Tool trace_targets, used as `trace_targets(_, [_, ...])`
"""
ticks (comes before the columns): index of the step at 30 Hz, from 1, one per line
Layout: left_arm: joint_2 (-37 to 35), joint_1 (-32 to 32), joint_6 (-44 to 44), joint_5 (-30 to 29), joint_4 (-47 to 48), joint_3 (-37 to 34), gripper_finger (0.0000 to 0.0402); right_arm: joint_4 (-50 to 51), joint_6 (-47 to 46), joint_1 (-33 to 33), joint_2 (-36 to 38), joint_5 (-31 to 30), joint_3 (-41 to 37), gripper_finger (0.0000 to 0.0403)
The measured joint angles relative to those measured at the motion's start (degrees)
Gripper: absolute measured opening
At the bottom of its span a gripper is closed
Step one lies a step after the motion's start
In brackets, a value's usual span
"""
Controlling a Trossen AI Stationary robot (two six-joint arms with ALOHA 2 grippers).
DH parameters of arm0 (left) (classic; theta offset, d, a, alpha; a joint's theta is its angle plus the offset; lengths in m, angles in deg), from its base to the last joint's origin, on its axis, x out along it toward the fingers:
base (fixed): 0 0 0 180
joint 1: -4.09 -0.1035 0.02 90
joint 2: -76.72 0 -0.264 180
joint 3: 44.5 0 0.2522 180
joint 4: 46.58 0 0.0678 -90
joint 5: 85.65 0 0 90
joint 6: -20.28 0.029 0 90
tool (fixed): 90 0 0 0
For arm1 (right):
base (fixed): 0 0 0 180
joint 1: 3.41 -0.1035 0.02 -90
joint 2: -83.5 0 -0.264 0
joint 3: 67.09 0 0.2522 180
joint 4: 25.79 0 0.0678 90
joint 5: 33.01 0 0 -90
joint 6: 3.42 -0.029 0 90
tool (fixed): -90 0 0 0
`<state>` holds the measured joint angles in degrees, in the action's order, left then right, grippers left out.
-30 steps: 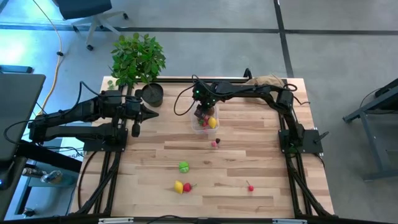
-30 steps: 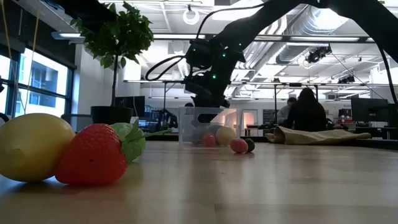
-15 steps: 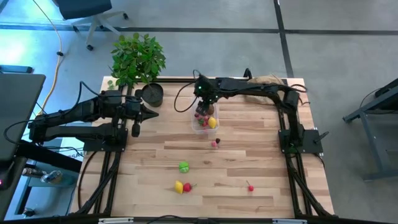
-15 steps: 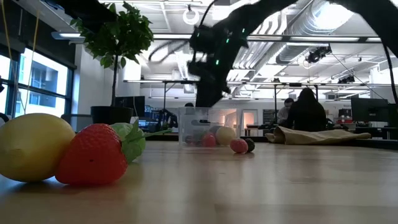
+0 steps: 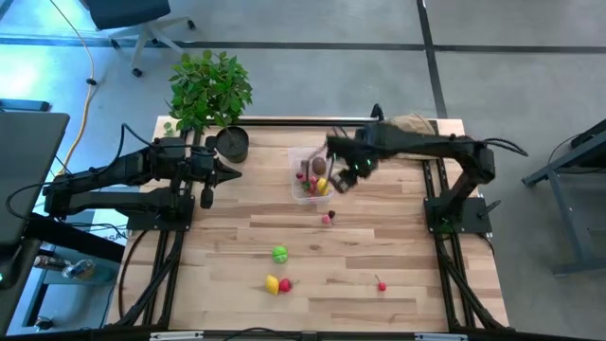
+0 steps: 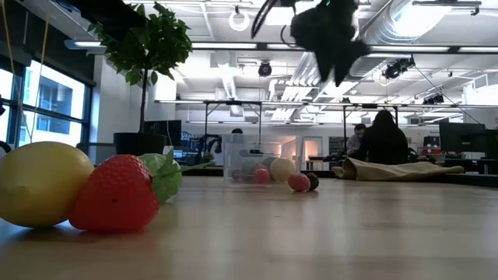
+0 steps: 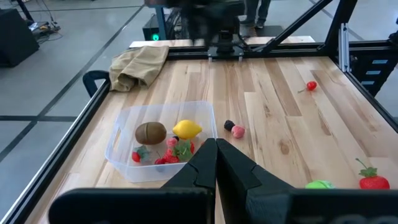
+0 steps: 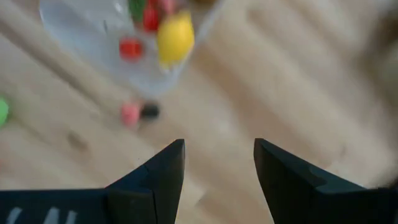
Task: Pick and placing Produce into tupperware
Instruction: Put the red cherry into the transparent bin
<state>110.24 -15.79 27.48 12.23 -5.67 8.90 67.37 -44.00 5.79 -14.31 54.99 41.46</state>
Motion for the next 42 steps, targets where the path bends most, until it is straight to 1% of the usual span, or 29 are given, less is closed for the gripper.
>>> trace_targets(3, [0.0,0.0,0.0,0.0,0.0,0.0,0.0001,2.8,-13.1,-7.0,0.0,1.4,0.0,0.0183])
trace_targets(6, [0.0,0.0,0.0,0.0,0.0,0.0,0.0001,3.3,-25.4,-14.4,-0.4,3.5,0.0,0.0183])
trace_targets(9, [0.0,0.0,0.0,0.0,0.0,0.0,0.0001,3.6,-39.9,-21.1,-0.5,3.8,0.0,0.0183])
trace_targets(12, [0.0,0.0,0.0,0.0,0.0,0.0,0.0001,4.8,-51.5,-27.2,-0.5,3.8,0.0,0.0183])
trace_targets(15, [0.0,0.0,0.0,0.0,0.0,0.0,0.0001,4.3,-60.6,-33.0,-0.7,4.1,0.0,0.0183])
trace_targets(21, [0.0,0.0,0.0,0.0,0.0,0.0,0.0001,3.0,-72.9,-43.2,-2.1,4.4,0.0,0.0183])
trace_targets(24, [0.0,0.0,0.0,0.0,0.0,0.0,0.0001,3.0,-76.0,-46.7,-3.4,4.0,0.0,0.0183])
trace_targets(27, [0.0,0.0,0.0,0.0,0.0,0.0,0.0001,2.9,-76.4,-49.0,-5.2,4.0,0.0,0.0183])
trace_targets(33, [0.0,0.0,0.0,0.0,0.0,0.0,0.0001,2.0,-72.2,-51.2,-8.6,1.7,0.0,0.0183])
trace_targets(36, [0.0,0.0,0.0,0.0,0.0,0.0,0.0001,1.6,-69.5,-52.5,-9.6,1.9,-0.3,0.0183])
trace_targets(39, [0.0,0.0,0.0,0.0,0.0,0.0,0.0001,0.1,-68.5,-54.6,-9.6,3.7,-3.5,0.0183])
trace_targets(42, [0.0,0.0,0.0,0.0,0.0,0.0,0.0001,-8.0,-69.6,-56.9,-8.5,3.7,-9.3,0.0183])
